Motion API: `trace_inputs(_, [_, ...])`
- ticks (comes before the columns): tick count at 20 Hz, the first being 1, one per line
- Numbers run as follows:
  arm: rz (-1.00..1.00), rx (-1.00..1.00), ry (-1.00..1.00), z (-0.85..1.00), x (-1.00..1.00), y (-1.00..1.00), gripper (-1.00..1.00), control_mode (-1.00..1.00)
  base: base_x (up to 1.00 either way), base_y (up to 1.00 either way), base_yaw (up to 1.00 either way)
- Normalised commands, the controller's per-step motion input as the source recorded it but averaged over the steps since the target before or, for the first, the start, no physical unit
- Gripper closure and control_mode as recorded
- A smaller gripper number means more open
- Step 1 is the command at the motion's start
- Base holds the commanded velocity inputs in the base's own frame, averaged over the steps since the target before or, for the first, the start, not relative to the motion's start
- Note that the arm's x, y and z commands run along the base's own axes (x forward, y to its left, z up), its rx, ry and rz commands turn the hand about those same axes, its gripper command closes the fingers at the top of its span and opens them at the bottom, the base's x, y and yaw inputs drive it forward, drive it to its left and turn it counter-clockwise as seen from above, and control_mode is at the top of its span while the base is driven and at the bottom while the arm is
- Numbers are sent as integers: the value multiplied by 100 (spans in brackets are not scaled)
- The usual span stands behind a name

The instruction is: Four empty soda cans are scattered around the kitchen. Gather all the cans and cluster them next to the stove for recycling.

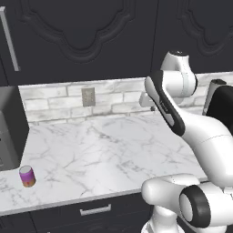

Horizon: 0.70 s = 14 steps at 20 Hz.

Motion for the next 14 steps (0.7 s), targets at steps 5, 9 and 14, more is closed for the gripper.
trace_inputs(5, [0, 0, 0, 0, 0, 0, -100, 100, 0, 0, 0])
trace_inputs(9, [0, 0, 0, 0, 0, 0, -100, 100, -9, 0, 0])
trace_inputs(14, [0, 0, 0, 0, 0, 0, -100, 100, -58, 3, 0])
